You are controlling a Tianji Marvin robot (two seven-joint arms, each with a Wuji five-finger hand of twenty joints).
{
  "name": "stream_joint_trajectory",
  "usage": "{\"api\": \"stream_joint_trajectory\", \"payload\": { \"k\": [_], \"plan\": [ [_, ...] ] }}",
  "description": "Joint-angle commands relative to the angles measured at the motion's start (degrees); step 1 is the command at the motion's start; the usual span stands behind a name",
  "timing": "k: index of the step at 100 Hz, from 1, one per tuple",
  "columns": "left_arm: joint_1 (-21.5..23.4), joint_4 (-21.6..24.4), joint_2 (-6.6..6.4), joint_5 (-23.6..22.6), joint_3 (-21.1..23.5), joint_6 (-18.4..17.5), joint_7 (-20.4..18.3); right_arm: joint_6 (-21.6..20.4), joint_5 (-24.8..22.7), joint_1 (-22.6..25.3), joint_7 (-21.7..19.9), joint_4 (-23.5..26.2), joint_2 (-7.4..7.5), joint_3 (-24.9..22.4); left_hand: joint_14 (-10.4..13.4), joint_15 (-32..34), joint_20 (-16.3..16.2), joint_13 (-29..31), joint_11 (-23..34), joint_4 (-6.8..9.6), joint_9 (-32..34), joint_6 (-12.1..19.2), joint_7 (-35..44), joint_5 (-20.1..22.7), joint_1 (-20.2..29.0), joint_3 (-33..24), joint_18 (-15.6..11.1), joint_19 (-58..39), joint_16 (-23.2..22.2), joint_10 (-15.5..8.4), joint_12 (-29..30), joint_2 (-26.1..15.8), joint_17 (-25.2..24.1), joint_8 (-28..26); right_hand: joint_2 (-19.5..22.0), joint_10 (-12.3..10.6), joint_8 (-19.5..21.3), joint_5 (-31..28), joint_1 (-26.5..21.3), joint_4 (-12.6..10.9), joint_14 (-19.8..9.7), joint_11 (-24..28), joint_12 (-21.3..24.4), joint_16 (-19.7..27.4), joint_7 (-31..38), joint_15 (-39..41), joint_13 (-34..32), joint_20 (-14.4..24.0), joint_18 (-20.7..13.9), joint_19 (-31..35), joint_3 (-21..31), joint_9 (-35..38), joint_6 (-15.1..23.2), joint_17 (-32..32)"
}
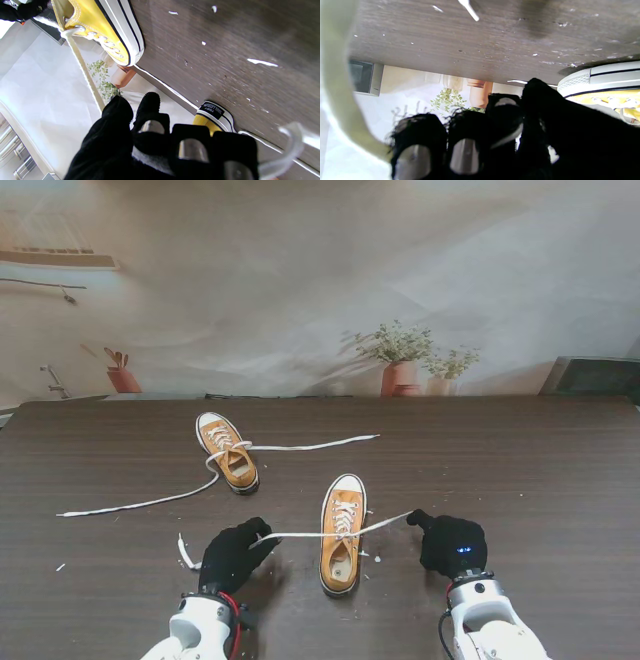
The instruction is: Tie the shoelaces into a bow on the shoes
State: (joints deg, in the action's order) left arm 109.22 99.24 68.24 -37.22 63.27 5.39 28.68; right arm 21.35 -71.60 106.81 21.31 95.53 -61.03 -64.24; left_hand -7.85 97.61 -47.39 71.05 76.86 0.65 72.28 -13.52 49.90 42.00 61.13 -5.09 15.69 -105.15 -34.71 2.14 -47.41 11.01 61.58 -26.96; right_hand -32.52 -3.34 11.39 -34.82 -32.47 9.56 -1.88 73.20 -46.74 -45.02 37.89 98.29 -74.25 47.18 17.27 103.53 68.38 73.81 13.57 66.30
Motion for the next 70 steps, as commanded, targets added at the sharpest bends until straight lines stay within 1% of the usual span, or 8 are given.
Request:
{"api": "stream_joint_trajectory", "payload": {
  "k": [1,4,11,15,27,35,53,70],
  "plan": [
    [0.71,0.83,-0.31,-0.68,0.30,-0.43,-0.26,0.26,-0.82,-0.57,-0.96,-0.55,-0.33,0.21,1.62,3.89,-0.08,1.72,2.56,0.37,3.15,4.10,-0.54,0.31,2.77,-1.20,-9.85,-14.83,0.47,-0.73,0.70,1.77,1.89,1.14,1.23,2.81,2.16,4.68,-0.70,-2.28,-2.33,-0.13,-1.20,2.03,0.03,1.30,-1.15,-1.02,2.05,7.48,-0.96,-1.69,-3.81,0.77],
    [0.90,0.91,-0.34,-0.92,0.43,-0.58,-0.11,0.07,0.05,-0.83,-0.12,-0.98,-0.49,0.36,1.52,3.80,0.00,1.71,2.46,0.35,3.04,4.19,-1.16,0.09,2.95,-1.19,-9.79,-14.83,0.50,-0.65,0.72,1.91,1.87,1.73,1.34,2.88,2.46,5.64,-0.80,-2.30,-2.16,-0.28,-1.11,2.49,0.37,1.25,-1.11,-1.16,2.33,6.92,-0.96,-2.27,-3.90,0.62],
    [1.20,0.96,-0.39,-1.35,0.68,-1.13,0.25,-0.83,2.23,-1.76,2.50,-2.45,-0.94,0.88,1.27,3.59,0.20,1.70,2.26,0.37,2.76,4.28,-2.40,-0.29,3.41,-1.26,-9.68,-14.83,0.55,-0.50,0.72,2.32,1.84,2.85,1.02,3.59,3.29,7.72,-1.57,-2.38,-0.67,-0.79,-0.63,4.23,1.62,0.10,-1.04,-1.73,4.64,4.19,-0.78,-3.63,-3.34,0.20],
    [1.38,1.08,-0.44,-1.47,0.85,-1.47,0.23,-1.44,3.10,-2.16,3.62,-3.13,-1.13,1.06,0.95,3.41,0.37,1.71,2.16,0.38,2.69,4.35,-2.99,-0.19,3.72,-1.35,-9.62,-14.83,0.58,-0.36,0.69,2.59,1.84,3.41,0.66,3.56,3.52,8.11,-1.53,-2.42,-0.41,-1.02,-0.41,4.65,2.06,-0.42,-0.98,-1.93,4.90,3.34,-0.55,-3.81,-3.12,0.05],
    [2.01,1.93,-0.69,-1.66,1.55,-2.17,-0.64,-3.35,6.06,-3.50,6.82,-5.23,-1.81,1.71,0.85,3.35,0.51,1.71,2.00,0.40,2.60,4.34,-3.72,-0.30,4.07,-1.45,-9.59,-14.83,0.56,0.05,0.67,2.94,1.84,4.03,-0.57,3.64,3.99,9.24,-1.73,-2.40,2.00,-2.98,1.03,6.66,3.01,-3.93,-0.97,-3.01,7.55,-1.28,0.17,-4.98,-2.30,-0.72],
    [2.22,2.27,-0.98,-1.92,2.13,-3.73,-1.59,-4.85,8.23,-4.23,8.35,-6.27,-2.30,2.05,0.80,3.39,0.46,1.71,1.93,0.45,2.71,4.46,-4.78,-0.55,4.14,-1.51,-9.90,-14.83,0.49,0.19,0.61,3.18,1.90,4.90,-1.91,3.87,4.19,9.78,-2.36,-0.52,3.23,-3.72,2.30,7.49,3.47,-5.58,-0.94,-3.51,9.10,-3.45,0.34,-5.64,-2.15,-1.14],
    [2.09,1.96,-0.95,-0.97,2.49,-8.49,-1.46,-7.67,10.81,-5.85,11.30,-8.17,-3.01,2.75,0.32,3.63,-0.28,1.70,1.69,0.53,3.00,5.53,-7.98,-0.96,4.17,-1.70,-9.96,-14.83,0.16,0.86,0.50,3.47,1.95,7.32,-2.93,3.53,4.27,12.51,-1.31,1.61,3.07,-3.59,3.46,8.33,3.70,-7.06,-0.96,-3.88,9.15,-4.93,0.17,-7.84,-3.25,-1.85],
    [2.16,1.42,-0.83,-0.53,2.71,-11.90,-0.57,-10.83,14.71,-7.90,15.16,-10.72,-4.22,3.58,0.17,3.61,-0.56,1.70,1.45,0.44,3.05,6.82,-12.07,-1.85,4.20,-1.72,-9.79,-14.83,0.00,1.17,0.44,3.79,1.90,10.35,-3.91,3.63,4.39,14.31,0.70,2.02,2.89,-2.36,3.73,8.97,4.35,-7.43,-0.97,-3.81,8.73,-5.20,1.10,-9.13,-3.09,-2.81]
  ]
}}
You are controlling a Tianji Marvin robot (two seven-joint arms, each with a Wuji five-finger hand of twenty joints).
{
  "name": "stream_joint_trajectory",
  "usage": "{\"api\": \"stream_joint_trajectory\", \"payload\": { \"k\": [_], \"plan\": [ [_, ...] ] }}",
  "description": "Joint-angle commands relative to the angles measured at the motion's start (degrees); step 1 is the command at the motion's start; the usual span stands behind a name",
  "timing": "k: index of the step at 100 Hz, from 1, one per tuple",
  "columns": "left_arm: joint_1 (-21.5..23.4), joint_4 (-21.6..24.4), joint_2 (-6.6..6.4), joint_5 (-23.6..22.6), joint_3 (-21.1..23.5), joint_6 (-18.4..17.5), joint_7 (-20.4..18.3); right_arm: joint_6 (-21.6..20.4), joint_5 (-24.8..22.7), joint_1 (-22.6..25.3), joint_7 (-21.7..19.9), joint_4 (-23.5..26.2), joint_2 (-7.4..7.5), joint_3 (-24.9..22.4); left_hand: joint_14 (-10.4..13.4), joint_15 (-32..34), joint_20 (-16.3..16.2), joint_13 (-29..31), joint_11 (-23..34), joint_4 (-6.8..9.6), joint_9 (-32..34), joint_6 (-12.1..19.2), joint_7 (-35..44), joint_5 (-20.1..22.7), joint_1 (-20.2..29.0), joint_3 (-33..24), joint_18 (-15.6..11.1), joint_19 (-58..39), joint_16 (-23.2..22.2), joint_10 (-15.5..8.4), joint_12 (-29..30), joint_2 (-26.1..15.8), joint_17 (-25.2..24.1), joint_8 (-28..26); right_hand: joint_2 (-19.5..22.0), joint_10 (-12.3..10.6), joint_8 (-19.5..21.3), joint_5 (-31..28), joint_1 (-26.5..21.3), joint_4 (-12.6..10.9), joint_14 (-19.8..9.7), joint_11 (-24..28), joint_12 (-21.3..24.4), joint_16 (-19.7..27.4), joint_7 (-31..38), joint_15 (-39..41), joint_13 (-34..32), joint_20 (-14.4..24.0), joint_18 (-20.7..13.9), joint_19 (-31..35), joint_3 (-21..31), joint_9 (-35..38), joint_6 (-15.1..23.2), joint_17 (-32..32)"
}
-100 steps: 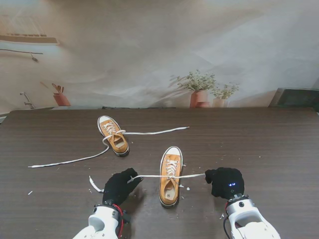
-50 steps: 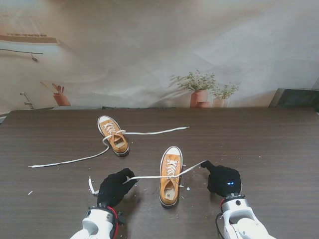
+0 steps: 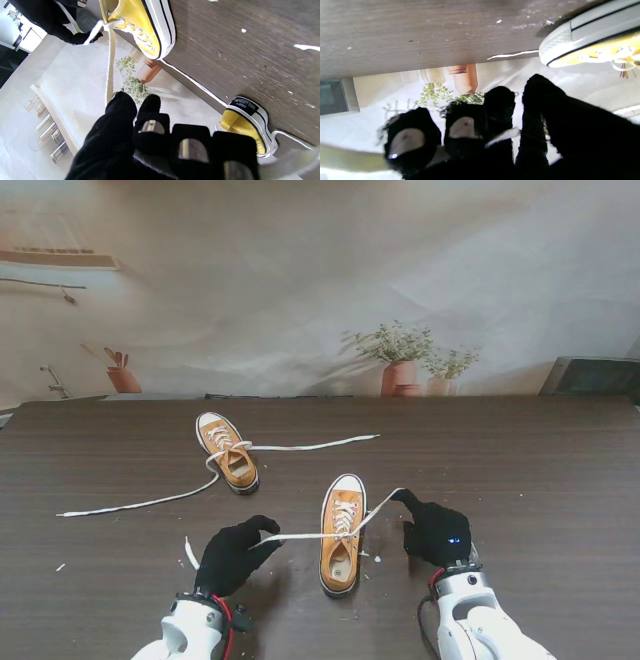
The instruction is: Tie the shoelaces into a bow on the shoes
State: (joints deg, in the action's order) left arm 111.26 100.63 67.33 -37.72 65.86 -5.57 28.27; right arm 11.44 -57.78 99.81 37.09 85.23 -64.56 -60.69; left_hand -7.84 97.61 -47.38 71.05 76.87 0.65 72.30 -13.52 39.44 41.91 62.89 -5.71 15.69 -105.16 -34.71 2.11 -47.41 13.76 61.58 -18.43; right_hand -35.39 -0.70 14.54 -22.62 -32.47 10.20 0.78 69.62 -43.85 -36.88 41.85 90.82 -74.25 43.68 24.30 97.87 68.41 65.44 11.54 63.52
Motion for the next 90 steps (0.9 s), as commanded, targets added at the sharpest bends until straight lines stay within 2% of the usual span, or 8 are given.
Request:
{"api": "stream_joint_trajectory", "payload": {
  "k": [1,14,21,30,49,57,74,90],
  "plan": [
    [0.12,-0.02,0.09,-0.03,0.14,-1.15,-0.09,-1.11,1.07,-0.99,-0.45,-0.51,-0.75,0.06,0.15,3.59,-0.56,1.69,1.42,0.44,3.03,6.82,-1.93,-2.06,2.45,-1.11,-9.77,-14.81,0.01,1.20,0.44,1.07,1.90,2.02,-1.07,1.00,1.23,2.23,0.81,1.40,0.30,1.23,0.85,0.84,0.38,0.06,-0.98,-0.29,1.74,0.49,1.05,-0.82,-1.01,-0.09],
    [-0.81,-1.18,0.24,-0.16,-0.10,-3.42,1.01,-4.38,2.21,-1.84,2.36,-2.03,-1.19,0.32,-0.93,2.48,1.36,1.69,0.14,-0.63,2.76,6.97,-16.95,-3.31,-0.50,-4.41,-8.86,-14.81,0.04,1.60,0.17,0.32,1.74,3.47,-1.41,0.69,1.40,2.30,1.47,1.32,0.32,1.53,1.04,1.01,0.96,0.16,-0.97,-0.21,1.75,0.64,1.51,-0.69,-0.34,-0.16],
    [-1.32,-1.00,0.20,2.02,-0.33,-3.98,-1.11,-6.64,2.62,-2.13,3.91,-2.65,-1.37,0.32,-2.58,1.13,2.71,1.68,-1.31,-0.85,2.12,6.94,-25.91,-3.37,-2.81,-6.66,-7.88,-14.81,0.25,2.44,0.17,-1.24,1.55,7.96,-1.76,0.71,1.50,1.77,1.58,1.33,0.39,1.58,1.16,1.06,1.32,0.23,-0.96,-0.23,1.80,0.61,1.83,-0.52,0.37,-0.16],
    [-2.66,-1.13,0.13,5.43,-1.37,-4.61,-4.51,-8.59,2.56,-2.34,5.96,-3.06,-1.51,0.33,-4.16,-0.33,4.53,1.66,-2.55,-1.19,1.63,8.19,-35.58,-1.35,-3.75,-8.28,-6.79,-14.81,0.42,3.25,0.19,-0.07,1.34,13.32,-2.27,0.62,1.60,0.74,1.71,1.25,0.41,1.68,1.30,1.04,1.67,0.46,-0.97,-0.33,2.10,0.48,2.44,0.04,1.19,0.11],
    [-6.87,-2.76,0.07,12.76,-5.38,-7.18,-10.19,-13.12,2.18,-2.35,9.59,-3.03,-1.67,-0.08,-6.09,-2.43,7.30,1.63,-4.53,-1.51,1.02,11.16,-36.93,-2.91,-5.06,-10.55,-5.68,-14.81,0.76,4.46,0.71,2.46,1.04,13.97,-1.76,1.09,1.83,-2.28,0.80,0.96,1.01,1.62,1.46,0.58,2.21,1.27,-0.92,-0.54,3.09,0.46,3.27,1.44,2.27,0.83],
    [-8.53,-3.35,0.45,15.73,-7.51,-7.23,-10.93,-13.62,1.63,-2.23,10.23,-2.69,-1.60,-0.05,-6.56,-2.88,8.29,1.62,-4.92,-2.03,1.12,10.36,-37.02,-3.36,-6.87,-14.36,-5.16,-14.81,0.51,4.85,0.67,3.81,1.03,14.04,-0.93,1.00,1.82,-2.75,0.42,0.85,0.94,1.52,1.46,0.49,2.07,1.31,-0.90,-0.59,3.12,0.44,3.04,1.54,2.87,0.99],
    [-11.65,-5.38,1.25,16.51,-11.02,-6.06,-9.77,-16.06,1.55,-2.30,11.20,-2.62,-1.61,0.10,-7.03,-3.09,8.30,1.62,-5.14,-2.11,1.03,9.22,-37.29,-4.10,-7.06,-15.11,-5.11,-14.81,0.53,5.17,0.76,4.76,0.99,14.14,-1.21,1.20,1.98,-3.89,0.26,0.58,0.90,1.36,1.44,0.28,2.19,1.49,-0.91,-0.71,3.23,0.39,3.03,2.08,3.68,1.25],
    [-13.89,-6.76,1.31,17.56,-13.07,-4.81,-11.22,-18.95,0.81,-2.62,12.34,-2.78,-1.40,0.47,-7.16,-3.19,8.53,1.63,-5.41,-2.03,1.01,8.41,-37.53,-4.80,-7.41,-16.19,-5.22,-14.81,0.51,5.48,0.90,5.67,0.98,14.24,-1.84,1.24,2.10,-4.73,0.42,0.53,0.82,1.10,1.50,0.13,2.18,1.52,-0.91,-0.79,3.26,0.42,3.41,2.49,4.75,1.30]
  ]
}}
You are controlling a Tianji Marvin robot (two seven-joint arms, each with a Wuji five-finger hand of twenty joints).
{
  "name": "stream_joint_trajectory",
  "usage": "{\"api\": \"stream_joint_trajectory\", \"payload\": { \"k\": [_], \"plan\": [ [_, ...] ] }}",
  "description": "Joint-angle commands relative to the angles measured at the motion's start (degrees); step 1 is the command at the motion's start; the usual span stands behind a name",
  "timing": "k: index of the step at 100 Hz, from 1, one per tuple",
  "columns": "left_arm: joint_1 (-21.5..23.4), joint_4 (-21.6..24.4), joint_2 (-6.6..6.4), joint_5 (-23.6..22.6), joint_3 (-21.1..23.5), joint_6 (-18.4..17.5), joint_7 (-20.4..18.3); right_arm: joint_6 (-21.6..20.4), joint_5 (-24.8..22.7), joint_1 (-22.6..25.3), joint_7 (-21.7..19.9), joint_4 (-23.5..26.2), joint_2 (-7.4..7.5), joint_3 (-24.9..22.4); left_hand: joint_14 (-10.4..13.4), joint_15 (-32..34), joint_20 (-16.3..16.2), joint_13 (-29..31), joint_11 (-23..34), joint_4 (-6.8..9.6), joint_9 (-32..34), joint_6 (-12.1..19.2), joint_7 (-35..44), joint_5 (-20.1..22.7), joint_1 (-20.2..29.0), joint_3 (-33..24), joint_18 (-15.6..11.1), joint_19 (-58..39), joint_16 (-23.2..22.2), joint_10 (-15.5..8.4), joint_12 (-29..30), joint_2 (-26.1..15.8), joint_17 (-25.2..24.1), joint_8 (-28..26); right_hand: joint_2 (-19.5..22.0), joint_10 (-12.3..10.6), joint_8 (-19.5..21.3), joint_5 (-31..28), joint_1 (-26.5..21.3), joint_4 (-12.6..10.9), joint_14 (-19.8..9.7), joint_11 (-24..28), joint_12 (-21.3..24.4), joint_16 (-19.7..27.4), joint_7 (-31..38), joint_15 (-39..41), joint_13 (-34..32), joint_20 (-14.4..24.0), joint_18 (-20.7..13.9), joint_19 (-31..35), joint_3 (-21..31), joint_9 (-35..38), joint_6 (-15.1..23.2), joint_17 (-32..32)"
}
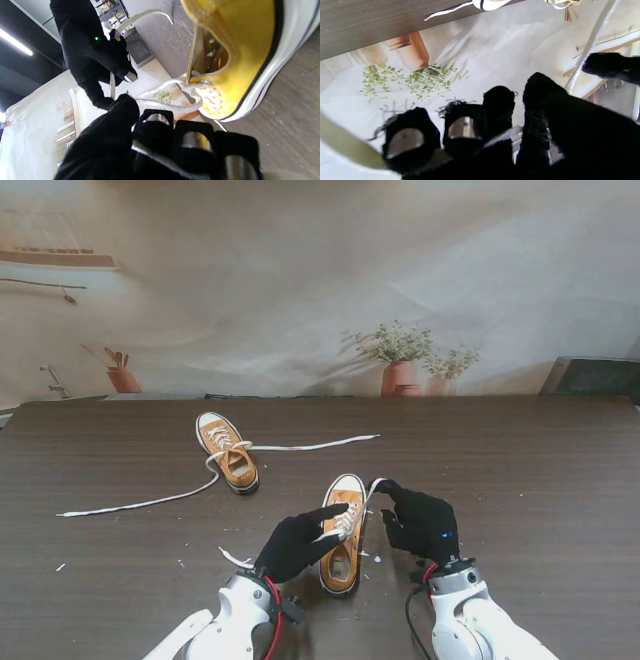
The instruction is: Tie the shoelaces into a bow on the shoes
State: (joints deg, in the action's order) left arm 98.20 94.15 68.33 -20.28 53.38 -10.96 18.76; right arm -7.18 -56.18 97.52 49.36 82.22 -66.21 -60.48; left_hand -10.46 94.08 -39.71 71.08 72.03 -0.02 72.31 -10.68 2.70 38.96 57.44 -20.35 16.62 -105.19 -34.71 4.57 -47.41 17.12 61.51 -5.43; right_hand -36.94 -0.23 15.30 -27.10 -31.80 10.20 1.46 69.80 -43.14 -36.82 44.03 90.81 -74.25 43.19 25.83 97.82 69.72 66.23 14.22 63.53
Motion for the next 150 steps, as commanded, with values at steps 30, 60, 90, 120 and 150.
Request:
{"api": "stream_joint_trajectory", "payload": {
  "k": [30,60,90,120,150],
  "plan": [
    [-4.94,-3.73,1.39,1.69,-4.79,1.45,-1.27,-2.97,-1.78,-0.61,0.82,0.68,0.52,1.17,-4.71,0.14,1.07,1.59,-0.75,-1.82,1.17,5.16,-0.69,-1.81,-3.30,-5.11,-6.33,-14.79,0.43,3.41,1.19,3.36,1.08,1.27,-0.75,0.90,1.52,-1.45,0.08,0.30,-0.13,0.57,0.74,-0.27,-0.04,1.68,-0.93,-0.30,1.26,0.71,2.52,2.35,3.01,1.36],
    [-5.16,-3.65,1.14,2.56,-6.81,0.98,-3.05,-3.27,-1.52,-1.25,1.88,0.06,0.28,1.92,-4.47,0.27,0.79,1.60,-0.53,-1.77,1.36,4.78,0.29,1.09,-3.41,-5.38,-6.60,-14.79,0.35,3.14,1.26,2.85,1.12,0.93,-0.98,0.77,1.66,-2.39,1.21,-1.42,-0.75,0.43,0.22,-1.09,-0.25,2.61,-0.94,0.07,0.47,1.87,3.01,3.56,2.34,1.60],
    [-2.35,-1.32,0.30,1.01,-5.67,0.69,-3.63,-1.58,1.16,-1.79,2.23,-0.23,-0.83,2.63,-4.30,0.29,0.76,1.61,-0.47,-1.73,1.33,4.32,0.43,1.73,-3.30,-5.13,-6.85,-14.79,0.34,2.86,1.29,2.37,1.13,0.83,-3.18,1.23,0.67,-11.53,4.29,-2.32,-5.40,2.97,-1.64,-8.58,-2.26,11.22,-0.97,3.90,-5.51,13.17,2.50,14.03,-1.08,3.53],
    [-0.85,0.13,-0.26,0.62,-5.03,-0.19,-4.54,-2.11,5.40,-4.11,1.95,-3.04,-2.29,4.39,-4.09,0.30,0.73,1.61,-0.45,-1.68,1.28,4.20,0.48,2.00,-3.10,-4.76,-6.88,-14.79,0.33,2.71,1.30,2.19,1.14,0.77,-6.56,0.18,-7.09,-16.43,4.87,2.34,-4.80,4.44,-2.78,-13.08,-0.94,11.48,-1.04,4.82,-6.04,15.96,-1.07,17.06,-1.89,3.79],
    [-0.41,0.64,-0.55,-0.04,-4.51,0.52,-5.03,-2.90,8.87,-4.36,-0.40,-3.21,-3.12,5.20,-4.05,0.31,0.75,1.61,-0.44,-1.68,1.23,3.99,0.50,2.11,-2.99,-4.31,-6.91,-14.79,0.33,2.63,1.27,1.80,1.13,0.73,-0.25,0.17,-2.62,-19.54,22.28,1.03,-3.34,7.11,-3.25,-14.94,-5.90,11.88,-0.99,6.21,-5.10,18.36,-3.41,17.02,-4.63,3.97]
  ]
}}
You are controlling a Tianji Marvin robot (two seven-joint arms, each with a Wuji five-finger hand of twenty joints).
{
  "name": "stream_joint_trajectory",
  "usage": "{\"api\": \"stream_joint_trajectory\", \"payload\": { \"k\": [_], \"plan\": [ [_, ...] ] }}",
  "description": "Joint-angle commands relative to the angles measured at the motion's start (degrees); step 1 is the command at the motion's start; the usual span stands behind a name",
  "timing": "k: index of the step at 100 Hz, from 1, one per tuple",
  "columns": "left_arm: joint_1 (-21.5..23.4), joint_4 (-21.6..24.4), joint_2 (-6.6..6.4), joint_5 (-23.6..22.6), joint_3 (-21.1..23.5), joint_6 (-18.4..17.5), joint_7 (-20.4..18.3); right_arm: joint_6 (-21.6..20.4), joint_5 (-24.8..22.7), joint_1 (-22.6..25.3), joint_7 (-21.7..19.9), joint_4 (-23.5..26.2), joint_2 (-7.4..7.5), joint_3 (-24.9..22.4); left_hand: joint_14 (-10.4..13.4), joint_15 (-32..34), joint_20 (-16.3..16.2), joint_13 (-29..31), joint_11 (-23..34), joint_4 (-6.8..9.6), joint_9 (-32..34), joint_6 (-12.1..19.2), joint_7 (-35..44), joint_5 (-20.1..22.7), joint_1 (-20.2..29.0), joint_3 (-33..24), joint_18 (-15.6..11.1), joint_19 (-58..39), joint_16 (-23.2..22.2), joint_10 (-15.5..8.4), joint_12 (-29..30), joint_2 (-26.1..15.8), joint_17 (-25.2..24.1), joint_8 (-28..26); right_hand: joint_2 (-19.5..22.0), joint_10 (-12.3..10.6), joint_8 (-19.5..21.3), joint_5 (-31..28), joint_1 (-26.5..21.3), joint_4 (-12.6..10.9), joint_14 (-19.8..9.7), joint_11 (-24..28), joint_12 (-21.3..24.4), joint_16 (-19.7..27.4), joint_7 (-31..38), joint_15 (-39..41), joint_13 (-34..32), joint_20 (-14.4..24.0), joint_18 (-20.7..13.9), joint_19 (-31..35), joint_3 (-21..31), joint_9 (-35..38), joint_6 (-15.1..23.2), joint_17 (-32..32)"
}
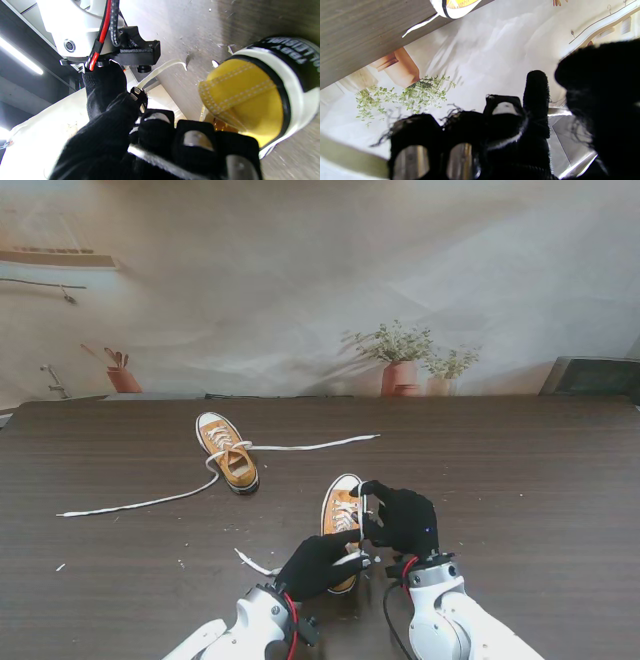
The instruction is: Tie the shoelaces into a bow on the shoes
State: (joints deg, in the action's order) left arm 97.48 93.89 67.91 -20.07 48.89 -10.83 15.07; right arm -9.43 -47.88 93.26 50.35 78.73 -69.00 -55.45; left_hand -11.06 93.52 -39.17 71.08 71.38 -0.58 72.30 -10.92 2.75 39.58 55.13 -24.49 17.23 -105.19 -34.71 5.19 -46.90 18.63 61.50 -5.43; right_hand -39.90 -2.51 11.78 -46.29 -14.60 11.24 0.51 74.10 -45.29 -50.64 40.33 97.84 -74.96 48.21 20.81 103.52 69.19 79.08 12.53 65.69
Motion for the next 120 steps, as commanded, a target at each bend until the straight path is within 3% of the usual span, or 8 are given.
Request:
{"api": "stream_joint_trajectory", "payload": {
  "k": [1,32,44,62,76,91,103,120],
  "plan": [
    [0.31,0.92,-0.14,-0.28,-0.01,0.42,-1.38,-0.69,0.64,-0.10,-1.46,0.29,-0.33,0.17,-3.45,0.87,0.22,1.61,0.22,-1.12,1.24,4.21,0.45,1.49,-0.66,-0.17,-7.52,-14.79,0.33,2.01,0.75,0.26,1.14,0.73,3.33,2.55,0.86,-0.36,5.69,0.03,-2.33,2.79,-1.08,-1.15,-2.30,4.86,-0.27,1.23,-0.01,12.74,-3.19,4.16,-3.11,1.81],
    [1.30,1.84,-0.54,-2.34,1.47,1.02,-1.23,-2.63,2.47,0.11,-3.03,0.42,-0.60,-0.14,-3.32,0.83,0.32,1.61,0.36,-1.15,0.96,3.01,0.42,1.46,-0.69,0.70,-7.56,-14.79,0.34,1.61,0.60,-0.32,1.15,0.71,20.81,5.52,0.13,-0.57,13.16,-0.78,0.80,2.33,-0.96,-1.77,-4.23,5.11,-0.13,2.47,2.93,13.54,-17.20,4.19,-3.51,1.69],
    [2.74,3.06,-1.29,-5.08,3.85,1.16,-1.71,-2.57,2.95,0.24,-3.67,0.51,-0.62,-0.32,-0.19,2.65,-0.95,1.71,2.10,-0.65,1.72,-0.01,0.48,1.67,-0.78,1.90,-8.54,-14.79,0.03,1.67,0.30,-0.32,1.36,0.67,23.24,5.72,0.02,-0.25,12.37,-1.05,1.22,2.21,-0.97,-1.76,-4.54,5.12,-0.11,2.66,3.44,13.40,-21.77,4.19,-3.98,1.66],
    [6.08,5.89,-2.87,-10.46,9.50,0.77,-4.03,-1.93,3.08,0.54,-4.15,0.82,-0.54,-0.74,1.53,5.46,-4.64,1.70,3.96,0.15,3.63,-2.37,0.83,2.78,-1.58,1.90,-10.33,-14.79,0.47,2.15,1.68,0.75,1.73,0.51,21.68,5.83,0.05,-0.35,10.23,-1.47,1.30,2.30,-1.06,-1.82,-4.48,5.18,-0.10,2.76,3.56,13.35,-21.70,4.19,-4.08,1.66],
    [9.11,8.64,-3.60,-11.26,14.16,0.12,-6.55,-1.54,3.12,0.79,-4.42,1.13,-0.50,-0.94,1.71,6.45,-6.68,1.65,4.21,0.73,4.45,-2.41,1.14,3.77,-3.40,-0.90,-12.04,-14.79,0.75,2.64,3.07,3.73,1.94,0.36,18.01,5.70,0.05,-0.64,9.95,-1.38,1.46,2.81,-1.31,-2.17,-4.42,5.30,-0.09,2.96,3.69,13.36,-15.69,4.18,-4.41,1.66],
    [11.50,11.02,-4.09,-5.16,18.48,-1.31,-11.82,-0.91,2.94,1.09,-5.01,1.58,-0.32,-1.13,1.75,6.62,-6.64,1.64,3.79,-0.53,4.21,-2.34,1.12,3.79,-8.58,-4.04,-12.39,-14.79,0.83,2.20,3.82,7.79,1.96,0.33,14.09,5.22,-0.02,-0.84,8.91,-1.31,1.50,3.27,-1.41,-2.49,-4.45,5.36,-0.08,3.03,3.65,13.38,-9.81,4.19,-4.59,1.67],
    [12.39,11.70,-3.94,0.72,20.22,-1.67,-13.68,-0.61,2.75,1.07,-4.81,1.53,-0.31,-1.10,1.01,5.57,-4.92,1.64,4.13,-3.52,2.21,-2.68,0.82,2.91,-12.69,1.84,-11.85,-14.79,0.79,-0.47,3.53,9.09,1.83,0.44,11.42,4.97,0.05,-1.09,8.20,-1.18,1.60,3.69,-1.51,-2.71,-4.22,5.44,-0.07,3.04,3.65,13.37,-6.09,4.20,-4.61,1.67],
    [12.54,11.34,-2.20,3.53,19.35,-0.53,-7.58,-0.26,2.40,0.95,-4.84,1.46,-0.22,-0.86,1.00,6.02,-6.68,1.63,4.77,-4.39,3.13,-3.23,1.46,4.69,-18.41,2.67,-11.72,-14.79,0.39,-0.62,3.64,4.78,1.95,0.22,10.70,4.81,0.11,-1.36,7.45,-1.17,1.62,3.98,-1.58,-2.88,-4.04,5.51,-0.07,3.04,3.65,13.37,-4.63,4.20,-4.35,1.67]
  ]
}}
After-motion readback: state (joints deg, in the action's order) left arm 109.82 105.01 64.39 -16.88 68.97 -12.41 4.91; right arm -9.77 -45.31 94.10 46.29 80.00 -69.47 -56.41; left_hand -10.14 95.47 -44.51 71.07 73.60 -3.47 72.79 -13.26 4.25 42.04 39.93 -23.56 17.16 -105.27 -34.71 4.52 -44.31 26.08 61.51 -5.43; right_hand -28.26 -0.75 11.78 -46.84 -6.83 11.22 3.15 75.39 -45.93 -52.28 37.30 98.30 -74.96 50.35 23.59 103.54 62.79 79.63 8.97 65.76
